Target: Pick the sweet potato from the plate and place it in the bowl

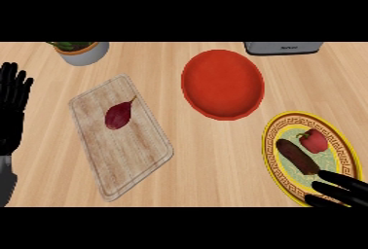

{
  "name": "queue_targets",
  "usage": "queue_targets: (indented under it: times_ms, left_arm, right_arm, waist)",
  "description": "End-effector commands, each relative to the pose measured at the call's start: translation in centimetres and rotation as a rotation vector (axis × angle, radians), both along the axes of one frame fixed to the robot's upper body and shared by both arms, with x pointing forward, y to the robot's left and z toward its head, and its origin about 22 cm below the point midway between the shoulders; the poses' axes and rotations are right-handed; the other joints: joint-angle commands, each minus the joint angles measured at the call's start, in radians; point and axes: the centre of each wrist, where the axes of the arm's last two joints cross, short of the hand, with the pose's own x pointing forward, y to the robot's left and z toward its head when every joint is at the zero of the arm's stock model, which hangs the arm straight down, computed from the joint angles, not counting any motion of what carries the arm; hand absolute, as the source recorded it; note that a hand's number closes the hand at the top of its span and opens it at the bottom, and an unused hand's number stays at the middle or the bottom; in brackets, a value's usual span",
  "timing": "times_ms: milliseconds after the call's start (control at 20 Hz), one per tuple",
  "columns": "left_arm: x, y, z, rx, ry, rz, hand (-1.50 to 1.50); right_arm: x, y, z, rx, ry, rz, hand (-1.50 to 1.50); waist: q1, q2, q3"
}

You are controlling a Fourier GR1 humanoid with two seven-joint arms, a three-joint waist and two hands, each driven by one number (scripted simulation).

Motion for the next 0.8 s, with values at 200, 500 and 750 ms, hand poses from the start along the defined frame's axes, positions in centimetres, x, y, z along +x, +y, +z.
queue_targets:
  times_ms: [200,500,750]
  left_arm:
    - [0.4,-1.3,0.7,-0.004,-0.007,-0.012,0.00]
    - [0.7,-2.2,-0.5,-0.013,-0.015,-0.038,0.00]
    - [1.1,-1.0,0.4,-0.021,-0.013,-0.060,0.00]
  right_arm:
    - [-0.8,-0.4,3.3,-0.434,-0.043,-0.053,-1.50]
    - [-1.5,-0.8,2.2,-0.486,-0.034,-0.106,-1.50]
    - [-0.4,0.4,1.8,-0.485,-0.037,-0.143,-1.50]
  waist:
    - [0.020,0.006,0.001]
    - [0.032,0.009,0.001]
    - [0.051,0.013,0.000]
